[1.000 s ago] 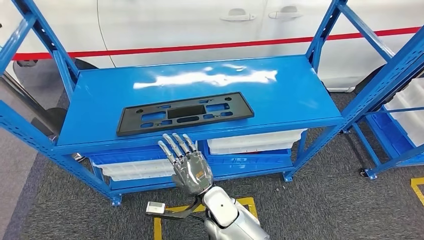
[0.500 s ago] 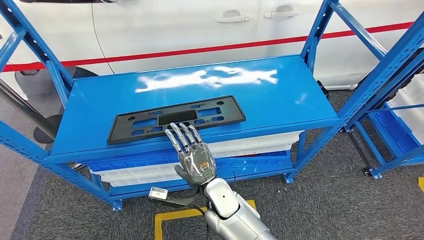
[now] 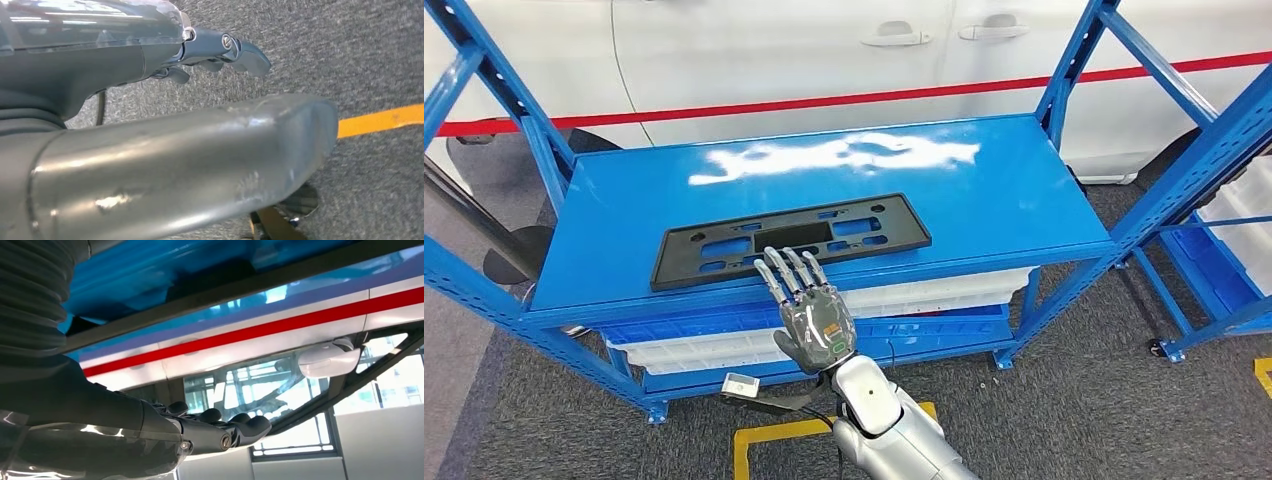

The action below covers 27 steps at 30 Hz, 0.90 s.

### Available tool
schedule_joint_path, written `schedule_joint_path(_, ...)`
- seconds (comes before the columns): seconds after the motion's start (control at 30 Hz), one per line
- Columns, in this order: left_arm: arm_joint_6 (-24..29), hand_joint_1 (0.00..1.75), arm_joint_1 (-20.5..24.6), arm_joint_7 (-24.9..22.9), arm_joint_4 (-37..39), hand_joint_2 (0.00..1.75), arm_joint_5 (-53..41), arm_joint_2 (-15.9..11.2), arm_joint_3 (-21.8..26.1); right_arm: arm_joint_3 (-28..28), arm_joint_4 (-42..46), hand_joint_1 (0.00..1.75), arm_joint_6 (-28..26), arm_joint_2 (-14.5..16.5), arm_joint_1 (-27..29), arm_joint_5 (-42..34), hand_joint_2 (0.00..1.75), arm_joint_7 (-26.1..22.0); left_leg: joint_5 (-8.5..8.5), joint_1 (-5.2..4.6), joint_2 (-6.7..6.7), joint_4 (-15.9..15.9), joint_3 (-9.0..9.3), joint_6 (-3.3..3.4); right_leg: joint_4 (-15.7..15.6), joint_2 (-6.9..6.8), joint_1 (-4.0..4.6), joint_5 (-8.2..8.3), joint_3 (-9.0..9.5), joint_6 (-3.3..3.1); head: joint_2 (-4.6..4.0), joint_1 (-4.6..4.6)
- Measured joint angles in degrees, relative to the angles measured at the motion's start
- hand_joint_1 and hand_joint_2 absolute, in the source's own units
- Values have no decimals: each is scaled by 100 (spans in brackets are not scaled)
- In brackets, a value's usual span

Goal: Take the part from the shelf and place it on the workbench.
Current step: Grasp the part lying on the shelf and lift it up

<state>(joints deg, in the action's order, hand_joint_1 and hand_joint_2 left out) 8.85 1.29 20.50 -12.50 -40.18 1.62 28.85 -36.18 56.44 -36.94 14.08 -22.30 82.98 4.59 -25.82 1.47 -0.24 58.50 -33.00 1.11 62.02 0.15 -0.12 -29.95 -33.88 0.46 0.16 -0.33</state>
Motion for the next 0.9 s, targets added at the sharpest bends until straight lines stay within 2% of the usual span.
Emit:
schedule_joint_path(0.17, 0, 0, 1, 0, 0, 0, -4, -2, 0, 4, -1, 0, 2, 0, -4, -6, 175, 2, -2, 0, 0, 0, -2, 5, 89, 0, -3, -48, -46, 5, 1, 4)
schedule_joint_path(0.2, 0, 0, 3, 0, 0, 0, -10, -3, 0, 11, -5, 0, 7, 0, -8, -21, 175, 3, -4, -2, 1, 0, -4, 10, 281, 0, -9, -136, -144, 13, 1, 4)
schedule_joint_path(0.27, 0, 0, 7, 0, 0, 0, -30, -3, 0, 35, -27, 0, 17, 0, -12, -70, 175, 5, -10, -5, 2, 0, -8, 19, 855, -1, -22, -372, -444, 33, 0, 4)
schedule_joint_path(0.3, 0, 0, 8, -1, 0, 0, -59, -4, 2, 69, -63, 0, 21, 0, -16, -114, 175, 6, -18, -7, -1, 1, 0, 21, 1072, -2, -31, -374, -588, 38, 0, 5)
schedule_joint_path(0.33, 0, 0, 11, -4, 0, 0, -98, -3, 5, 112, -115, 0, 19, 2, -32, -146, 175, 3, -38, -16, -8, 7, 15, -6, 788, -3, -20, -180, -498, 10, 0, 5)
schedule_joint_path(0.4, -23, 0, 15, -10, 0, 0, -156, -16, 24, 191, -230, 0, 18, 5, -64, -189, 175, -9, -74, -27, -21, 2, 48, -89, -1, 3, 12, 283, -204, -58, 0, 9)
schedule_joint_path(0.43, -60, 0, 17, -12, 0, 0, -155, -37, 44, 208, -280, 0, 18, 10, -80, -187, 175, -22, -88, -32, -22, -9, 63, -144, -355, 9, 30, 411, -49, -98, 0, 11)
schedule_joint_path(0.5, -165, 0, 16, -8, 0, 0, -121, -106, 99, 211, -370, 0, 14, 34, -90, -171, 175, -47, -144, -15, -13, 33, 65, -210, -410, 14, 6, 424, -5, -152, 0, 11)
schedule_joint_path(0.53, -209, 0, 17, -4, 0, 0, -111, -139, 123, 211, -423, 0, 11, 52, -106, -160, 175, -54, -237, -10, -10, 180, 11, -233, -443, 10, -8, 428, 27, -190, 0, 8)
schedule_joint_path(0.57, -234, 0, 16, -2, 0, 0, -110, -176, 142, 211, -480, 0, 10, 73, -124, -151, 175, -55, -380, -5, -8, 452, -111, -249, -466, 4, -17, 426, 57, -223, 0, 4)
schedule_joint_path(0.63, -252, 0, 12, 0, 0, 0, -110, -235, 166, 212, -601, 0, 9, 99, -157, -141, 175, -55, -696, -7, -7, 1211, -495, -277, -467, -7, -2, 400, 85, -265, 0, 0)
schedule_joint_path(0.67, -252, 0, 6, 0, 0, 0, -110, -261, 176, 212, -658, 0, 9, 106, -161, -138, 175, -55, -769, -7, -7, 1507, -663, -288, -464, -10, 5, 386, 96, -273, 0, 2)
schedule_joint_path(0.7, -252, 0, -1, 0, 0, 0, -110, -276, 183, 212, -707, 0, 9, 109, -163, -138, 175, -55, -728, -7, -7, 1611, -746, -294, -459, -9, 9, 370, 109, -274, 0, 2)
schedule_joint_path(0.73, -252, 0, -7, 0, 0, 0, -110, -287, 189, 212, -747, 0, 11, 113, -166, -137, 175, -55, -574, -7, -6, 1484, -715, -293, -453, -6, 11, 351, 130, -270, 0, 1)
schedule_joint_path(0.8, -249, 0, -8, 0, 0, 0, -114, -299, 204, 213, -808, 0, 20, 133, -186, -137, 175, -55, -135, -8, -1, 737, -400, -265, -430, -1, 11, 295, 183, -243, 0, 3)
schedule_joint_path(0.83, -246, 0, -3, 1, 0, 0, -116, -302, 215, 213, -832, 0, 26, 145, -207, -136, 175, -55, -1, -19, -2, 375, -235, -242, -406, 4, 21, 264, 195, -220, -1, 3)
schedule_joint_path(0.87, -244, 0, 4, 1, 0, 0, -118, -304, 225, 213, -856, 0, 30, 157, -228, -135, 175, -55, 58, -31, -3, 144, -131, -215, -388, 7, 31, 242, 196, -194, 0, 5)
schedule_joint_path(0.9, -242, 0, 7, 1, 0, 0, -119, -304, 234, 212, -878, 0, 33, 165, -246, -134, 175, -55, 44, -45, -6, 55, -92, -187, -379, 10, 38, 229, 189, -167, 0, 5)
